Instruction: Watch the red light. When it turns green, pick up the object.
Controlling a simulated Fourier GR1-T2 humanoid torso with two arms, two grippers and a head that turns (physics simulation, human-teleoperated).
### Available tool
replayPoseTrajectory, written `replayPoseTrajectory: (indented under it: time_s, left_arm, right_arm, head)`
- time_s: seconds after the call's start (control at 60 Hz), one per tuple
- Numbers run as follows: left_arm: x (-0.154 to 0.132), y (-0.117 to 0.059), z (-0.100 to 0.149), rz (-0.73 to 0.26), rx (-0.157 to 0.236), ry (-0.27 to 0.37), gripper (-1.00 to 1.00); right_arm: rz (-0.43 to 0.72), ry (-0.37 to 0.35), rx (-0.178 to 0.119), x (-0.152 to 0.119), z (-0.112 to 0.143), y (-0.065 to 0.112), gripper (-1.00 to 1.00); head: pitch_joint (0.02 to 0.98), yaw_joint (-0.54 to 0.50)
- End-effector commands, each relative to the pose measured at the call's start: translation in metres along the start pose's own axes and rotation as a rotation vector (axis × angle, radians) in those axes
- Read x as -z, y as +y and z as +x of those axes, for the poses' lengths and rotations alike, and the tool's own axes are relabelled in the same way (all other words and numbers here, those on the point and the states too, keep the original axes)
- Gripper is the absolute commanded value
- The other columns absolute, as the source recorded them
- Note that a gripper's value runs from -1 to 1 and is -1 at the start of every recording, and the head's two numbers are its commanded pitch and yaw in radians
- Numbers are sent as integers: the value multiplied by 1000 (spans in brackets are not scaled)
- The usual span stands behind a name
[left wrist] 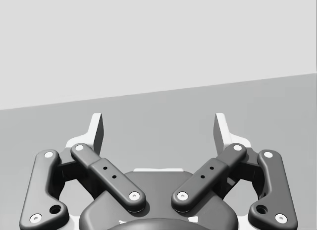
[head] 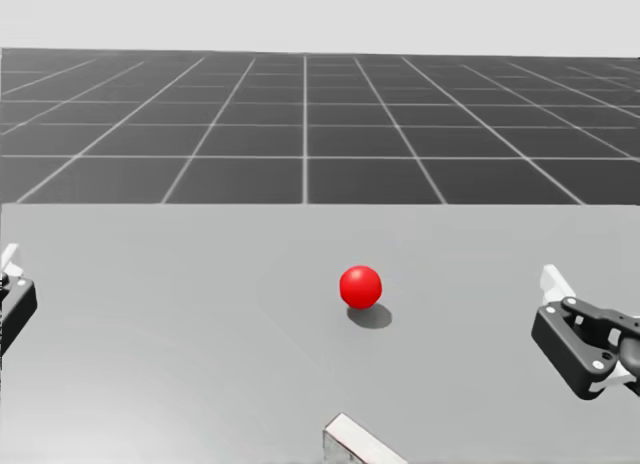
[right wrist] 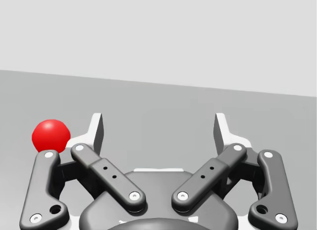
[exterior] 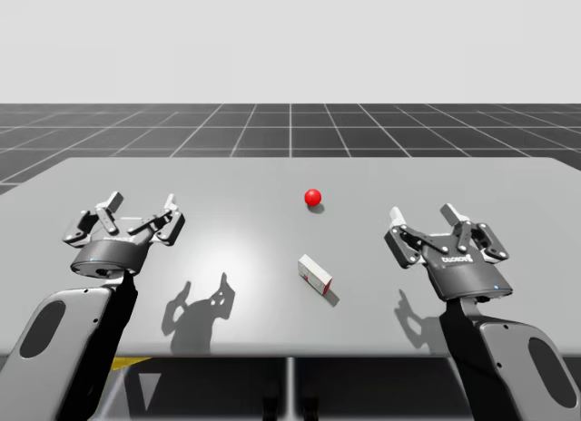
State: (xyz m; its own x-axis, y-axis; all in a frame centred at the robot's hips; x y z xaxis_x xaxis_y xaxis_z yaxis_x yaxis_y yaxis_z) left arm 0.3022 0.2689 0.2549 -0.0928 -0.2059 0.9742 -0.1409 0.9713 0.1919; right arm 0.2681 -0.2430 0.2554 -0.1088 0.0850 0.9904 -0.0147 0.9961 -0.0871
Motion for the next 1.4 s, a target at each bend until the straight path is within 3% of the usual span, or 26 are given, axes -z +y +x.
replayPoseTrajectory:
  time_s: [0.017,0.267,1.15,1.217,1.4]
  left_arm:
    - [0,-1,0,-5,4,0,-1000]
    - [0,-2,0,-10,4,-5,-1000]
    - [-2,-2,3,-18,-12,-1,-1000]
    - [-3,-2,4,-31,-33,11,-1000]
    - [-3,-1,4,-49,-44,16,-1000]
  right_arm:
    - [3,2,2,0,0,0,-1000]
    - [8,3,4,-1,1,1,-1000]
    - [21,2,0,-1,1,3,-1000]
    - [22,2,2,-1,1,3,-1000]
    - [23,2,4,-1,0,3,-1000]
  head:
    - [538,-52]
    - [619,-79]
    - [611,-96]
    - [612,-97]
    - [610,-98]
